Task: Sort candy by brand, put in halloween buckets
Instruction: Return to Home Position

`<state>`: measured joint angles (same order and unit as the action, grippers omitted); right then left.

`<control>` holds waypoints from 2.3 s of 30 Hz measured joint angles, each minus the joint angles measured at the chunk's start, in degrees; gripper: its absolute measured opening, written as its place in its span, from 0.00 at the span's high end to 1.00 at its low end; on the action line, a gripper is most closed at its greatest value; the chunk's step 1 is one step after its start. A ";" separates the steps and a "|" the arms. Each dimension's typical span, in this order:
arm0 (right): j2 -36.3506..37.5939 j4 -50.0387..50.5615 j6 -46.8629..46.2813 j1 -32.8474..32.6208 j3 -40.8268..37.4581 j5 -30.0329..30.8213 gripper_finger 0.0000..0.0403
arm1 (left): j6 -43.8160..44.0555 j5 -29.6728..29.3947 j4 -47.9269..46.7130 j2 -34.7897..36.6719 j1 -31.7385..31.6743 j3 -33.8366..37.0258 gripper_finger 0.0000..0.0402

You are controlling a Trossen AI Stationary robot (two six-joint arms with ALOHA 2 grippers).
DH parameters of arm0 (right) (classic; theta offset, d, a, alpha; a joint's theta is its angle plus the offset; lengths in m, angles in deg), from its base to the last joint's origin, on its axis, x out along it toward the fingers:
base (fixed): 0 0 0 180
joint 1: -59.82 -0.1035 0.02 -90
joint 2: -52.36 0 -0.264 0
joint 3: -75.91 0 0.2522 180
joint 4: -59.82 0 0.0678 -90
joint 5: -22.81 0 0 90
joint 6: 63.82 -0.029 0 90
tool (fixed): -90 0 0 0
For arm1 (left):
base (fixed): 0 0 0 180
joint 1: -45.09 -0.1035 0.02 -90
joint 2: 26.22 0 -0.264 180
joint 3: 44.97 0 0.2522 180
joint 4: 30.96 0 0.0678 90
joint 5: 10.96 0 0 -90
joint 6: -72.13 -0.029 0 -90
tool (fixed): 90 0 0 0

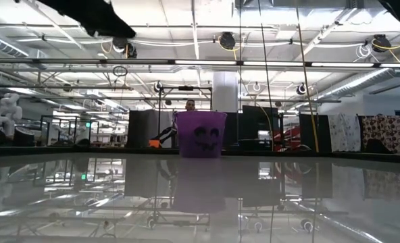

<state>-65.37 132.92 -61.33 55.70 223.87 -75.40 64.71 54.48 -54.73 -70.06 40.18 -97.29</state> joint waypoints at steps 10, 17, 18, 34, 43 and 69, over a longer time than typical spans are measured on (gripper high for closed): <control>3.32 14.10 4.02 1.65 -0.04 2.47 0.67 | 6.07 13.75 0.23 20.03 0.05 5.61 0.76; 6.87 13.01 6.94 2.96 -1.22 2.14 0.67 | 6.23 22.77 8.58 28.76 0.05 14.62 0.76; 7.82 12.70 7.08 3.25 -2.44 2.07 0.67 | 6.23 22.96 9.26 29.39 0.05 15.99 0.76; 50.38 -39.50 4.55 10.68 -72.80 -2.65 0.67 | 10.14 26.01 28.61 32.24 0.05 31.40 0.76; 70.59 -53.17 -3.22 11.98 -96.94 -2.62 0.67 | 10.16 26.00 30.65 32.27 0.05 34.96 0.76; 94.01 -76.73 -11.96 11.96 -131.07 -1.99 0.67 | 12.31 27.77 30.13 32.27 0.05 36.58 0.76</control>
<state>28.64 56.19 -73.29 67.65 92.80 -77.39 77.02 82.24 -24.60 -37.79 40.23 -60.71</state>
